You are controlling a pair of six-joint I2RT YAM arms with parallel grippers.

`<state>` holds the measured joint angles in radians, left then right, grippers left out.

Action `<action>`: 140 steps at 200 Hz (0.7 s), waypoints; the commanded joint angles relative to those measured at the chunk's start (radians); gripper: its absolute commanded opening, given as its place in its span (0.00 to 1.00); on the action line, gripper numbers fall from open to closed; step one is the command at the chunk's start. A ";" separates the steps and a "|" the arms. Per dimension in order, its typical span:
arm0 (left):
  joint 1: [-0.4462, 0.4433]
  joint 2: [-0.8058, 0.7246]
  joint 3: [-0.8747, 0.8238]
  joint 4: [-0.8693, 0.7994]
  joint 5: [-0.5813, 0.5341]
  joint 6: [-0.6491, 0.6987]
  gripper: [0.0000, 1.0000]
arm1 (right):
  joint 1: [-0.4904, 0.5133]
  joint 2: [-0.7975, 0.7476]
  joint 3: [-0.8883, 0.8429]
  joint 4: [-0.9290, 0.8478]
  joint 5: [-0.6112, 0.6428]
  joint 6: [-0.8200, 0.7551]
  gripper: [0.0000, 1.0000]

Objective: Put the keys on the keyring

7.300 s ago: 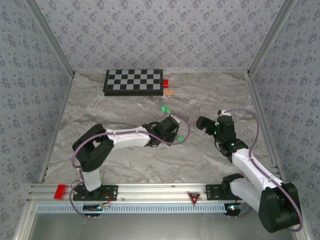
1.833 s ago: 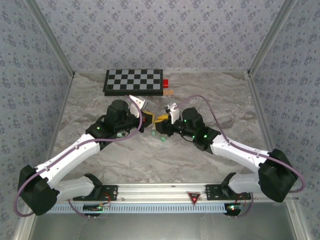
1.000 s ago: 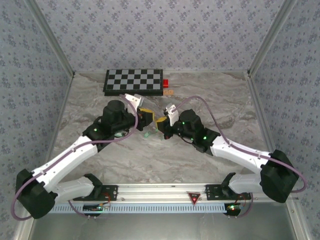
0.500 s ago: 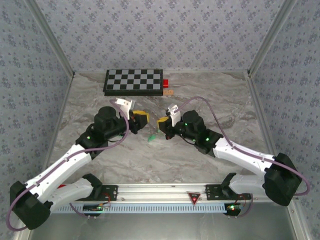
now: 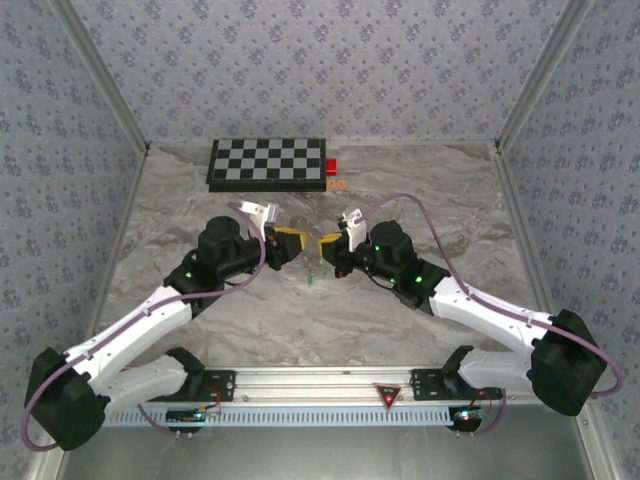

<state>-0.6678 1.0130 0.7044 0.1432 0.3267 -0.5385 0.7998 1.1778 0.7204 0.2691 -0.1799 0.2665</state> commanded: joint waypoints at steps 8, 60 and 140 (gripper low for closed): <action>-0.009 0.027 0.003 0.114 0.038 -0.038 0.29 | -0.004 -0.029 -0.004 0.058 -0.024 0.027 0.00; -0.024 0.083 0.030 0.142 0.048 -0.037 0.29 | -0.005 -0.037 -0.006 0.055 -0.030 0.031 0.00; -0.040 0.064 0.036 0.145 0.056 -0.017 0.17 | -0.007 -0.026 -0.010 0.059 -0.030 0.033 0.00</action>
<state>-0.7025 1.0977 0.7040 0.2443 0.3561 -0.5678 0.7982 1.1664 0.7166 0.2806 -0.1986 0.2821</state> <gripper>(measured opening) 0.183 0.047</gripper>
